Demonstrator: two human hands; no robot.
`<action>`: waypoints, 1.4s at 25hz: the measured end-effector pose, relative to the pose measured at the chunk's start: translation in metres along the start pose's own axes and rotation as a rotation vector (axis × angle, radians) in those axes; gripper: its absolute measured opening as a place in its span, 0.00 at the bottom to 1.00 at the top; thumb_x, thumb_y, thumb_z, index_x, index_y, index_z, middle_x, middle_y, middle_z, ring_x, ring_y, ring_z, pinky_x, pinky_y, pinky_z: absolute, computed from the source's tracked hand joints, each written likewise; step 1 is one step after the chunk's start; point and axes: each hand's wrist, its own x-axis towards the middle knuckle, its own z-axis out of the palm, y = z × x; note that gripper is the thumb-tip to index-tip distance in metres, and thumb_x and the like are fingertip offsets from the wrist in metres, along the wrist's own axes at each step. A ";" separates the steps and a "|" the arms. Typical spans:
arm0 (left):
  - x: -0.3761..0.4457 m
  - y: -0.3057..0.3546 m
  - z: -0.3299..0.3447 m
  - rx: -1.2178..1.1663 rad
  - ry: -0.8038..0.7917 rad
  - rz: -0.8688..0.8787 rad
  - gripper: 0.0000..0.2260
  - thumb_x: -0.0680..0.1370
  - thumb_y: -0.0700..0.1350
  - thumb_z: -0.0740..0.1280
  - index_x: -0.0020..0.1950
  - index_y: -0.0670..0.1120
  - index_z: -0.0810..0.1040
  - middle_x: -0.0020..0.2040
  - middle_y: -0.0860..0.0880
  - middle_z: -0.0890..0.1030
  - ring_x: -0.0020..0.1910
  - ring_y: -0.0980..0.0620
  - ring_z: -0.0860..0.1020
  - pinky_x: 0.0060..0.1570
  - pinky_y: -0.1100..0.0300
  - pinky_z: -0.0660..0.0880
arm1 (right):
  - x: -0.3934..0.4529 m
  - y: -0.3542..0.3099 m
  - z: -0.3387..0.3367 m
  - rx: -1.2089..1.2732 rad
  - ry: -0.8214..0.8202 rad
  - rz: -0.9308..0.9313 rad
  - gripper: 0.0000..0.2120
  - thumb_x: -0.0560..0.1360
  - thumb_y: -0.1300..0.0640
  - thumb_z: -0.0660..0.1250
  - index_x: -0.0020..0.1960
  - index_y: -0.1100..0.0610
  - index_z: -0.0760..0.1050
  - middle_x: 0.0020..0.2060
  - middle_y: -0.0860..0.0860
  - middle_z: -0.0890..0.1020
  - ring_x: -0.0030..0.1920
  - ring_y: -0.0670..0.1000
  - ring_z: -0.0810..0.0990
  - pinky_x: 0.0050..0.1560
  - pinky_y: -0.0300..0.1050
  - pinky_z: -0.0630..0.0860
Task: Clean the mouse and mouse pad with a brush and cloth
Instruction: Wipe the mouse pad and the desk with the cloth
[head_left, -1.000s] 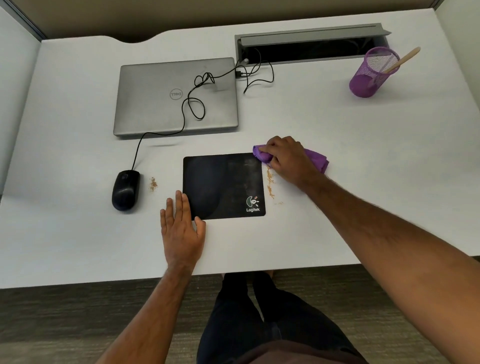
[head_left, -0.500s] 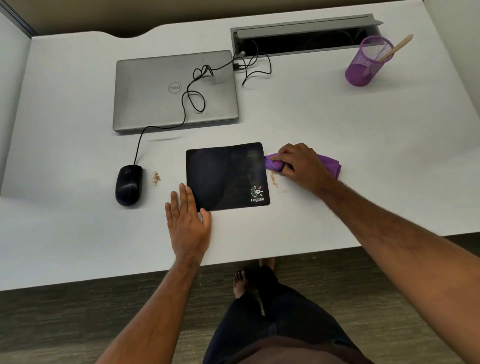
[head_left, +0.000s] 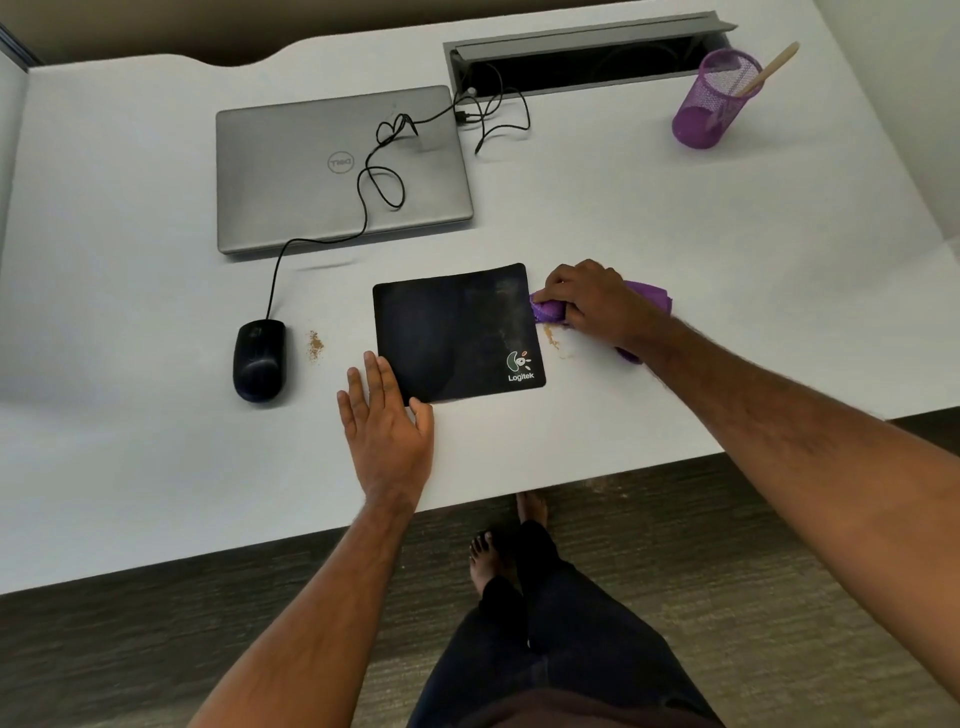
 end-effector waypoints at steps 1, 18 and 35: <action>0.000 0.000 0.000 0.001 -0.001 -0.001 0.32 0.84 0.51 0.57 0.85 0.45 0.47 0.86 0.47 0.47 0.84 0.46 0.44 0.83 0.45 0.45 | -0.002 0.001 0.001 -0.013 -0.002 -0.012 0.21 0.78 0.66 0.65 0.66 0.49 0.81 0.63 0.50 0.80 0.59 0.61 0.74 0.52 0.52 0.68; 0.000 0.004 -0.003 0.020 -0.007 -0.016 0.32 0.84 0.52 0.55 0.85 0.44 0.49 0.86 0.47 0.48 0.84 0.46 0.45 0.83 0.45 0.46 | -0.066 0.025 0.018 -0.065 -0.021 -0.377 0.21 0.73 0.71 0.71 0.61 0.54 0.82 0.59 0.51 0.83 0.57 0.58 0.79 0.54 0.53 0.75; -0.001 0.003 0.000 0.024 0.012 -0.004 0.32 0.82 0.54 0.51 0.85 0.44 0.50 0.85 0.46 0.51 0.84 0.44 0.47 0.82 0.44 0.46 | -0.235 0.043 0.014 -0.093 -0.428 -0.283 0.34 0.75 0.66 0.69 0.75 0.41 0.68 0.73 0.45 0.72 0.74 0.52 0.67 0.73 0.50 0.65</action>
